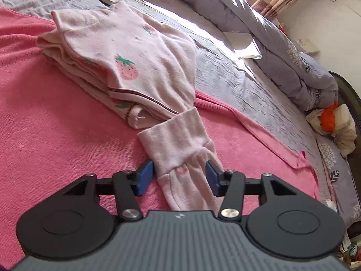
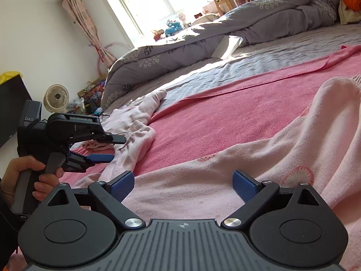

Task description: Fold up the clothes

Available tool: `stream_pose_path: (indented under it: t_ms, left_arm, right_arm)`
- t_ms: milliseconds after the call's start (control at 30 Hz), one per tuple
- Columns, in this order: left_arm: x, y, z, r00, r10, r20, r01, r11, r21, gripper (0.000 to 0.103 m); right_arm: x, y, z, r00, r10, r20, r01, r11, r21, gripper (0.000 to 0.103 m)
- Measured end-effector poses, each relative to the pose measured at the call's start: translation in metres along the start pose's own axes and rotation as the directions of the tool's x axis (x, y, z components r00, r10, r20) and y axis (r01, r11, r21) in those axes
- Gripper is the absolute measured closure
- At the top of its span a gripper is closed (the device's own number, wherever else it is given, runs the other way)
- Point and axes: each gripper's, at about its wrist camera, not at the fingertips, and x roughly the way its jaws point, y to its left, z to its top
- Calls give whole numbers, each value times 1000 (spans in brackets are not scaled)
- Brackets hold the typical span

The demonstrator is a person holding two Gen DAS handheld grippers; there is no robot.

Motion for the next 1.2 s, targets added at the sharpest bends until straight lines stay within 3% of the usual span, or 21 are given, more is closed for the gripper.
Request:
stream_pose_path:
  t_ms: [67,133,167,200,233,433,533,700,800,900,1033,1100,1167,1200]
  left_arm:
    - [5,-4,-2,1000,9,22,-9,1000,1,34]
    - [7,-8,-3,998,38,47,-38,999,-3,39]
    - [7,-10,-4,996,63,60,-63,998,-7,57]
    - [3,-10,-5,995,42,87,-42,999,-4,83]
    - [-1,-10,-7,993,19,114,-20,1000,0,97]
    - [-48,-21,1,954,-88,288,75,996,58,96]
    - [-85,-20,11,918,-90,385,78,996,48,96]
    - [-172,15,7,832,-40,553,26,999,33,96]
    - [-230,66,-16,775,56,629,-49,998,-28,96]
    - [-272,132,-44,751,200,629,-141,980,-143,96]
    - [-287,224,-82,797,370,478,-235,919,-318,95]
    - [-287,262,-105,817,422,393,-265,880,-394,95]
    - [-298,285,-128,829,372,419,-191,891,-413,96]
    - [-305,289,-132,820,374,433,-183,888,-421,96]
  right_arm:
    - [0,0,0,1000,-1,0,1,1000,0,8]
    - [0,1,-1,1000,-2,0,2,1000,-1,8]
    - [0,1,-1,1000,-2,0,2,1000,0,8]
    - [0,1,-1,1000,-2,0,2,1000,0,7]
    - [0,1,-2,1000,-2,0,2,1000,0,7]
    - [0,2,-2,1000,-2,0,2,1000,1,7]
    - [0,2,-2,1000,-2,-1,2,1000,2,6]
    - [-2,1,-2,1000,8,2,-8,1000,12,6]
    - [-3,-1,-1,1000,26,9,-26,999,34,6]
    - [-12,-4,2,998,59,30,-61,996,63,6]
    - [-50,1,13,991,95,89,-96,995,5,6]
    - [-72,1,26,991,30,132,-18,995,-94,5]
    - [-90,-4,42,982,-60,180,93,979,-182,1]
    - [-92,-11,52,973,-124,196,165,964,-209,1]
